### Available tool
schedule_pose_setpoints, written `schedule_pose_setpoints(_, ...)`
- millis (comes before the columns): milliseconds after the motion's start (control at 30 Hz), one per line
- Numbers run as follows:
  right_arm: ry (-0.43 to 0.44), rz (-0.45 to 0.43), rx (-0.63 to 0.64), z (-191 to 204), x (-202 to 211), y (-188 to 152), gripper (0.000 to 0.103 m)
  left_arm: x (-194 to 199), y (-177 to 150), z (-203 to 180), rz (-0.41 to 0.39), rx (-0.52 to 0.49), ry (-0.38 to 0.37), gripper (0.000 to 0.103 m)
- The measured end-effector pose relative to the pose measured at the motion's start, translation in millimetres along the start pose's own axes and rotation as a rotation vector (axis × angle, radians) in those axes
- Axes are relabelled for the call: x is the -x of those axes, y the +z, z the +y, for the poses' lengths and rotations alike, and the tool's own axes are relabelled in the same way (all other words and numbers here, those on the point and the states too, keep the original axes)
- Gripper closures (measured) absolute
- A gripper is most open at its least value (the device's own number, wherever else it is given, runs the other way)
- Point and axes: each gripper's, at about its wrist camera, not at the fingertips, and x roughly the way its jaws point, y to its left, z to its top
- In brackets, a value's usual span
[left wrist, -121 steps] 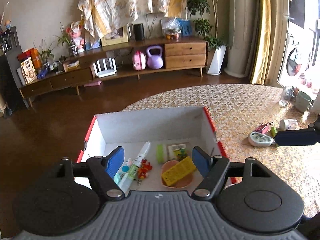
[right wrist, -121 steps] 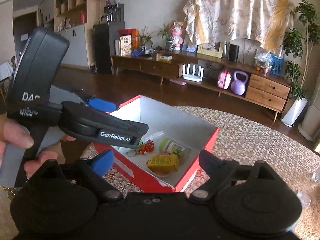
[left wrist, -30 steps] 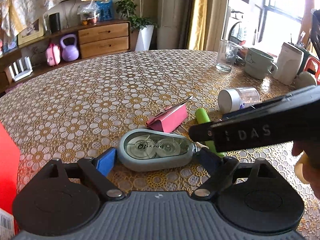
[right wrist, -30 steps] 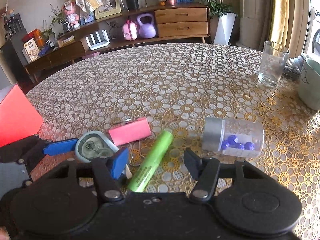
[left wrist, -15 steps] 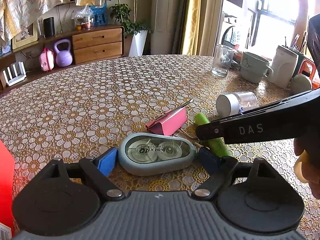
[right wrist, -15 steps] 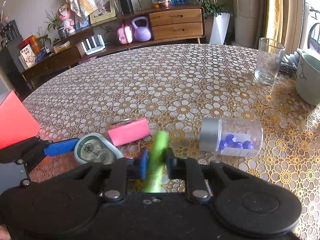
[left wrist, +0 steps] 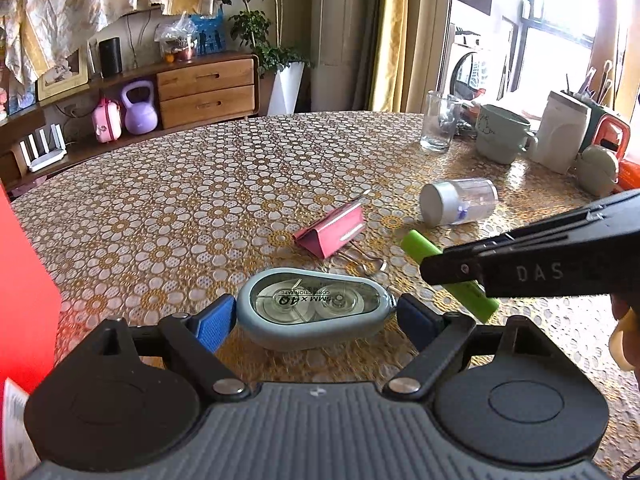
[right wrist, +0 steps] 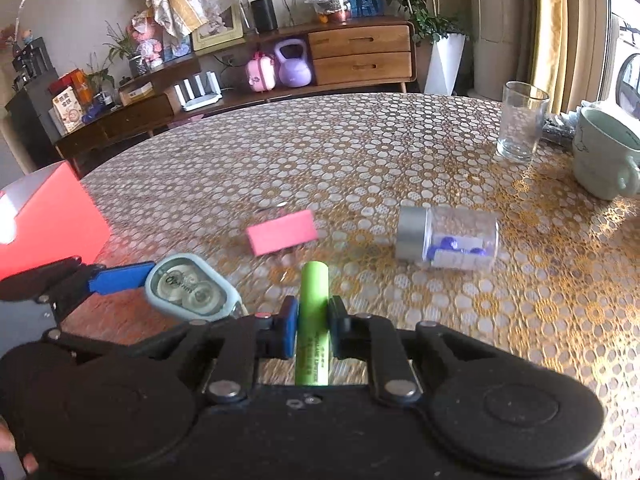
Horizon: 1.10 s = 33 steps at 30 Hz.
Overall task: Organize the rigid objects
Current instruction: 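Grasp the green highlighter with the right tool while the left tool grasps the pale blue tape roller, then carry the highlighter and tape roller over the red box with both tools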
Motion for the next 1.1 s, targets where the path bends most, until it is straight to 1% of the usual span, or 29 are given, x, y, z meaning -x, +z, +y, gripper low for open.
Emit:
schedule_pose_setpoints(200,0.024,-0.023,0.005,11.7,33.7,-5.8,0.087,35.0,-3.4,-3.8,-0.020,0.030,0.000,0.015)
schedule_pose_setpoints(467,0.037,-0.067,0.034,35.6,80.0,-14.2,0.087,91.1,-6.6,-10.9,-0.063,0.033,-0.007,0.015)
schedule_pose_setpoints(600,0.041,-0.078,0.052,49.7,98.5,-13.1,0.087,117.1,-8.0,-9.1,-0.090,0.036,0.005,0.015)
schedule_pose_setpoints(867,0.073,-0.126,0.131,96.4,137.7,-2.8,0.087,167.8,-12.1,9.4,-0.136,0.050,0.048,0.015)
schedule_pose_setpoints(1100,0.124,-0.163,0.199,144.2,150.4,9.8,0.087,209.9,-16.9,35.0,-0.166,0.054,0.103,0.015)
